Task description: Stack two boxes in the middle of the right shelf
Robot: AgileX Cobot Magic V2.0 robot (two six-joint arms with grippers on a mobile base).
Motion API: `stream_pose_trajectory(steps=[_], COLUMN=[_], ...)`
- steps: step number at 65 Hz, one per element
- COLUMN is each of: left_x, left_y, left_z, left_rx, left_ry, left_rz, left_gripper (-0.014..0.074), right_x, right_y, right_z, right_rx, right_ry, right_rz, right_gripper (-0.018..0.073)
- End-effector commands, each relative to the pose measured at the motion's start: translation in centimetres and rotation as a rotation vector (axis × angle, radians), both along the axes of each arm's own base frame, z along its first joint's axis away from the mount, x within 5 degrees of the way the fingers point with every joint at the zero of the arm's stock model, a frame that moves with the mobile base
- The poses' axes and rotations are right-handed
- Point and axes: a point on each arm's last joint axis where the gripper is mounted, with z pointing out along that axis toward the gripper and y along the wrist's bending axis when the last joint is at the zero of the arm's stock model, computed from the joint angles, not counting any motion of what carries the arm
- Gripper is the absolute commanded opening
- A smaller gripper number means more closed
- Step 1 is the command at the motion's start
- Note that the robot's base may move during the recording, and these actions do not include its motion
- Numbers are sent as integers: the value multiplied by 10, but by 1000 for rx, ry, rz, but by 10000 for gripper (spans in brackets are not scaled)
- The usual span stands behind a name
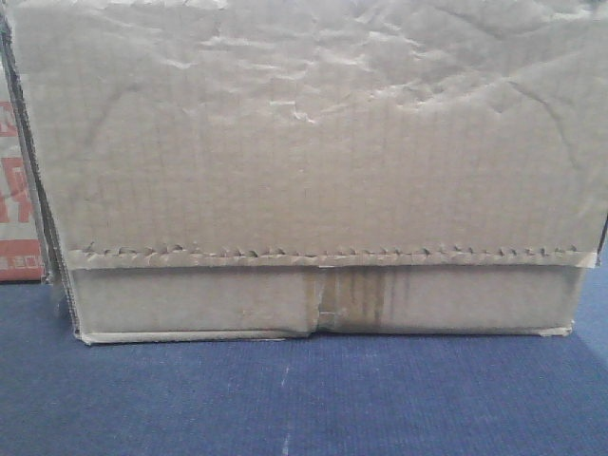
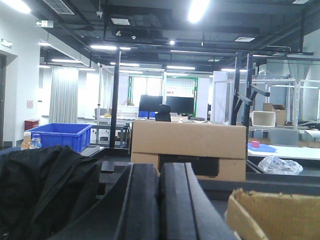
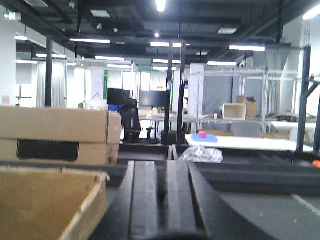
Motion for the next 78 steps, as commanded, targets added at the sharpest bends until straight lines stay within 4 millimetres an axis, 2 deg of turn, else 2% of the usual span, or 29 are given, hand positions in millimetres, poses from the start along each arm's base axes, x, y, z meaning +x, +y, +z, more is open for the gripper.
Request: stream_pose_trajectory(steps=[1,5,9,15,23,30,35,39,47,62,68,78], left_x=[0,5,14,33,56,74,88,100,127,198,225,262], left_y=[0,1,2,7,7,4,0,-3,-8,-9,-1,22], left_z=[29,43,56,64,66,62,57,54,53,59,64,56], left_rx=[8,11,26,73,104,115,125,119,76,129,153,149], left_ry=[79,155,235,376,455,515,560,604,732,1046,1127,1245], left_rz=[8,11,28,80,53,13,-14,-44,-70,-46,-24,5], left_gripper=[-111,-102,-53,60,262,441,538,573,550,527,527,527], right_x=[-4,3,10,28,61,86,98,104,106,106,106,105], right_y=[1,2,3,4,5,5,6,6,6,8,10,11], right_z=[29,44,60,77,81,75,70,68,67,68,67,67], right_rx=[-25,-32,-37,-44,-45,-46,-46,-46,-46,-51,-55,-57], right_ry=[69,146,200,286,373,448,486,504,507,505,506,510], right_rz=[8,16,22,28,29,29,30,29,29,46,64,69], right_gripper=[-162,-161,-144,-42,211,449,571,570,570,570,570,570])
